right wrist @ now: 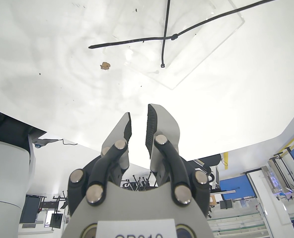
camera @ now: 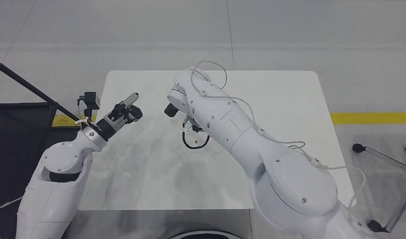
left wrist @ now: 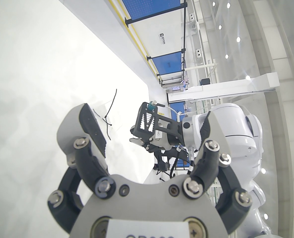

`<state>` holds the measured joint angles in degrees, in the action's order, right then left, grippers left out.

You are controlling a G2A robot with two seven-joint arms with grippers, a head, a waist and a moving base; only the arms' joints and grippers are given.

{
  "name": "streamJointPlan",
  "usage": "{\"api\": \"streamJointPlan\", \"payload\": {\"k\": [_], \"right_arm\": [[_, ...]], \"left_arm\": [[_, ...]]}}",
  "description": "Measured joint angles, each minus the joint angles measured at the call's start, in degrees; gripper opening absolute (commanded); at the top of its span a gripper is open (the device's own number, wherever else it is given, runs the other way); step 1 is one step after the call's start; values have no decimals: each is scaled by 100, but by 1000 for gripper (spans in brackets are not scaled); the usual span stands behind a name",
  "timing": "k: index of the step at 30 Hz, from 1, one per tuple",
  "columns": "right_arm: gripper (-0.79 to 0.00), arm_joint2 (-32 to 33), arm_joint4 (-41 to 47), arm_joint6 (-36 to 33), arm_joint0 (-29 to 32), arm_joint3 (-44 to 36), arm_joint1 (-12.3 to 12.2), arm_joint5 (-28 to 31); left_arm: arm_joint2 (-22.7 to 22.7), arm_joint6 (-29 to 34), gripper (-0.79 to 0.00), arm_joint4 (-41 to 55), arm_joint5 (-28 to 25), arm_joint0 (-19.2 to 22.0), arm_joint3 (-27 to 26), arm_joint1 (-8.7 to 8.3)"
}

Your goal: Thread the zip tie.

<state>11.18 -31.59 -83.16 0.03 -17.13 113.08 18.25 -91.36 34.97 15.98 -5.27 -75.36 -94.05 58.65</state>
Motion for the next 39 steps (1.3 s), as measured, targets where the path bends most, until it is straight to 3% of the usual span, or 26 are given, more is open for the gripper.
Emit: {"api": "streamJointPlan", "payload": {"k": [2, 6, 11, 14, 31, 32, 34, 39], "right_arm": [[-317, 92, 106, 148, -79, 145, -1, 137], [-206, 259, 277, 501, -216, 390, -48, 387], [-182, 476, 475, 1284, -372, 671, -194, 939], [-117, 597, 584, 1861, -437, 822, -311, 1453], [-108, 748, 280, 4705, -612, 1399, -831, 3930], [-12, 736, 230, 4905, -596, 1401, -855, 3982], [0, 660, 20, 5177, -554, 1455, -901, 3974], [0, 626, -67, 4983, -555, 1529, -905, 3917]], "left_arm": [[-12, -29, 0, 8, -43, -3, 1, 3], [-54, -151, 0, 34, -127, -18, 4, 10], [-115, -296, 0, 15, -179, -22, -7, 16], [-114, -321, 0, -35, -169, -11, -31, 17], [186, -449, 0, -346, -38, 220, -25, 59], [201, -454, 0, -352, -32, 231, -26, 62], [240, -452, 0, -359, -18, 252, -30, 68], [280, -400, 0, -358, -8, 271, -33, 72]]}}
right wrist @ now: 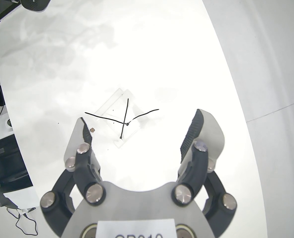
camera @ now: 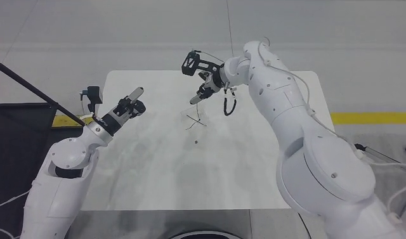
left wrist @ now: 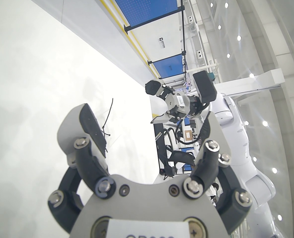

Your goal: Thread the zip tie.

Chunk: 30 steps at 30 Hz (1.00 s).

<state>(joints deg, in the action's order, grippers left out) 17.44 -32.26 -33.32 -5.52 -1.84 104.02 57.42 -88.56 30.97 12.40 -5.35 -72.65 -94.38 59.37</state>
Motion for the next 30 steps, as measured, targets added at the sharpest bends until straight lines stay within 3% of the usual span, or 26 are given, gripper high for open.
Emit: {"api": "streamJointPlan", "payload": {"k": [11, 20, 30], "right_arm": [[0, 57, 87, 130, 49, -69, -21, 41], [0, 58, -227, 2563, 158, -261, -371, 58], [0, 60, -676, 4049, 418, -840, -626, -223]], "left_arm": [[-2, -2, 0, 1, -1, -1, 0, 0], [-2, -2, 0, 1, -1, -1, 0, 0], [-2, -2, 0, 1, -1, -1, 0, 0]]}}
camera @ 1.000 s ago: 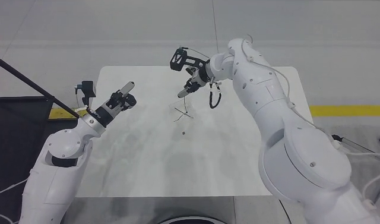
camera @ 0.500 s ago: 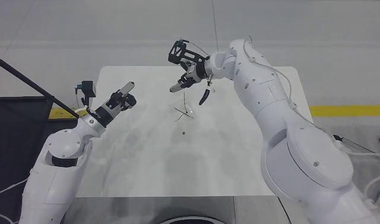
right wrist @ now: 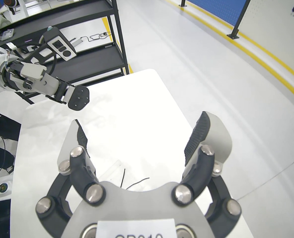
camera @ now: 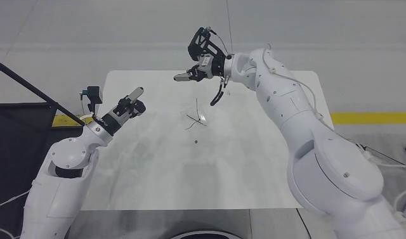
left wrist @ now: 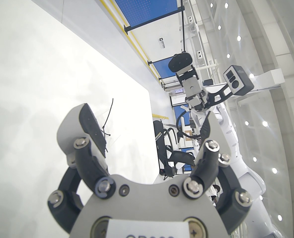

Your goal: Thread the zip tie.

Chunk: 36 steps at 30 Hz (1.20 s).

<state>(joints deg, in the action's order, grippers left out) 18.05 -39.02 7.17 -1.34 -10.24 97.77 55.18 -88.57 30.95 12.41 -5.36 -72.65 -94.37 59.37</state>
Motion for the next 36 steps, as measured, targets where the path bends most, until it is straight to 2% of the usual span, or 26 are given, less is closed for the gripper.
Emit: {"api": "streamJointPlan", "payload": {"k": [23, 30, 36], "right_arm": [[0, 23, -63, 138, 40, -196, -44, -127], [0, 147, -335, 394, 90, -856, -249, -319], [0, 426, -276, 129, 344, -1608, -536, -639]], "left_arm": [[0, -28, 0, 8, -3, -18, -11, 3], [-111, -267, 0, 13, -104, -112, -53, 14], [-117, -316, 0, -43, -89, -44, -9, 22]]}}
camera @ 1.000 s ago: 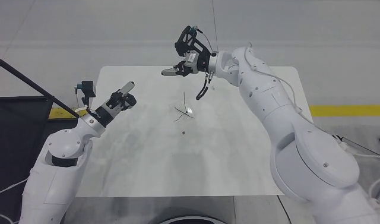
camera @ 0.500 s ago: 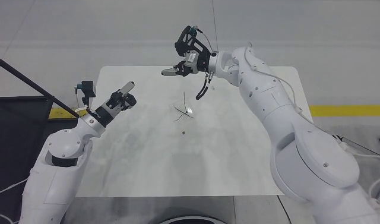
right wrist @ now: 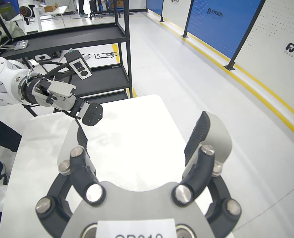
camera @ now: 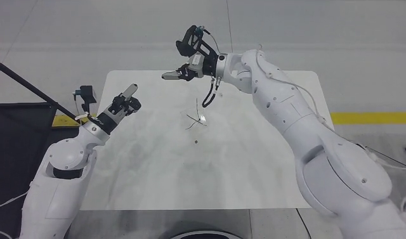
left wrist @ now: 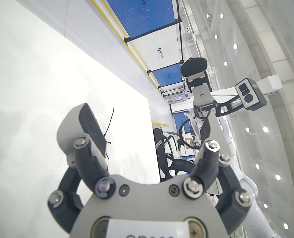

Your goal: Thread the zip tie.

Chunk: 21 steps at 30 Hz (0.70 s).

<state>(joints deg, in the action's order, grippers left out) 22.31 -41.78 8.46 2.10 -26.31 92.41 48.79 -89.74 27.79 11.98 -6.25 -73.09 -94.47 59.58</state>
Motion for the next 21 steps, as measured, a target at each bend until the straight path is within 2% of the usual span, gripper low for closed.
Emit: {"api": "streamJointPlan", "payload": {"k": [4, 10, 14, 17, 21], "right_arm": [[0, 297, 103, -319, 289, -675, -288, -243], [0, 1027, -40, -1137, 1056, -2350, -952, -907], [0, 1788, -341, -1869, 1890, -3883, -1470, -1342], [0, 2554, -642, -2437, 2775, -5206, -1859, -1557], [0, 3343, -893, -3013, 3735, -6387, -2165, -1617]], "left_arm": [[36, -41, 0, -50, -12, 59, 40, 10], [145, -78, 0, -114, 1, 180, 104, 32], [241, -104, 0, -162, 15, 288, 132, 49], [329, -170, 0, -299, 8, 373, 158, 63], [443, -262, 0, -381, -3, 455, 178, 87]]}}
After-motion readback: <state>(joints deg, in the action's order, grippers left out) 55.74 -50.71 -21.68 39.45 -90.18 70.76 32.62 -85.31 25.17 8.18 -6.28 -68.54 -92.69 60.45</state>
